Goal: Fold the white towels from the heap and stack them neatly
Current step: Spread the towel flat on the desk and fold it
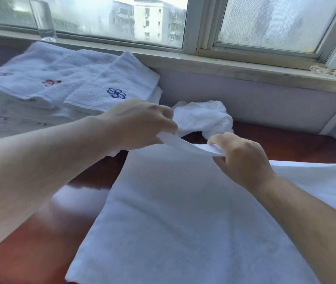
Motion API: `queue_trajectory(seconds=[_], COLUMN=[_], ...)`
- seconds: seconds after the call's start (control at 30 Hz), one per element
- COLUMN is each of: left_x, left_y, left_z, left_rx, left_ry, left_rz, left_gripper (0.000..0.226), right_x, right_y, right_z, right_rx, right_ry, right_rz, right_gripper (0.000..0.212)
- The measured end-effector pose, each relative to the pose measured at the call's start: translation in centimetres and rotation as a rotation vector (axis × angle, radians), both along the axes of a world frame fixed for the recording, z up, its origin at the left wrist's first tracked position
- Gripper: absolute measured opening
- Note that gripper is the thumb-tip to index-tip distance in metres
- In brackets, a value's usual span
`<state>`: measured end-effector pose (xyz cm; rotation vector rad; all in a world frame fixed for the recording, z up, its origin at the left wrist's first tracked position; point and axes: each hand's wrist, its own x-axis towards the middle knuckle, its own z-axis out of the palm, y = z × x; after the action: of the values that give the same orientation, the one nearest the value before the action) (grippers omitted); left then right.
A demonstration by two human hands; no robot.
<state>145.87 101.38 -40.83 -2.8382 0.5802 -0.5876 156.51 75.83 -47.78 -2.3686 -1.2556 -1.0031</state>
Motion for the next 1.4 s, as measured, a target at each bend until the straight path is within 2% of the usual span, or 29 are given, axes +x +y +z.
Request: queue_trajectory(seconds=[0.2,0.37,0.67,0.8,0.87,0.93,1.0,1.1,1.17,1.3,1.4], left_x=[-5.1,-7.2,-7.3,-7.4,-7.4,-6.5,-5.4,-4.1,-3.8,-3.9,-4.0], left_y=[0.4,1.0,2.3,1.7,0.3,-1.9,-4.7,-8.0,-8.4,-6.9,-6.3], left_z=[-3.6,-6.2,-7.1,-6.2,-5.2,-4.8,-6.0,-9.1,-11.3,-13.0,-12.9], left_rx=[0.074,0.041,0.020,0.033,-0.013,-0.033,-0.146,-0.298,-0.254,-0.328,-0.307], left_ry=[0.148,0.243,0.407,0.633,0.707,0.606,0.448,0.437,0.449,0.399,0.417], left_rz=[0.036,0.068,0.139,0.298,0.395,0.407,0.316,0.262,0.311,0.233,0.199], left_gripper=[0.036,0.039,0.051,0.063,0.055,0.050,0.058,0.069,0.063,0.057,0.055], right_x=[-3.6,-5.2,-5.7,-5.8,-5.7,-5.7,-5.6,-5.0,-3.9,-0.7,1.2], right_y=[-0.6,-0.8,-0.9,-0.8,-0.8,-0.7,-0.6,-0.9,-1.7,-5.4,-9.3], right_z=[-2.2,-3.3,-3.4,-3.4,-3.4,-3.6,-3.9,-4.2,-4.5,-4.5,-4.3], right_rx=[-0.178,-0.243,-0.275,-0.277,-0.273,-0.263,-0.237,-0.172,-0.125,-0.100,-0.136], right_ry=[-0.047,0.010,0.101,0.153,0.173,0.173,0.167,0.184,0.201,0.185,0.203], right_rz=[0.136,0.236,0.281,0.317,0.306,0.295,0.284,0.142,-0.019,-0.359,-0.629], right_gripper=[0.028,0.025,0.026,0.030,0.028,0.022,0.016,0.026,0.033,0.027,0.027])
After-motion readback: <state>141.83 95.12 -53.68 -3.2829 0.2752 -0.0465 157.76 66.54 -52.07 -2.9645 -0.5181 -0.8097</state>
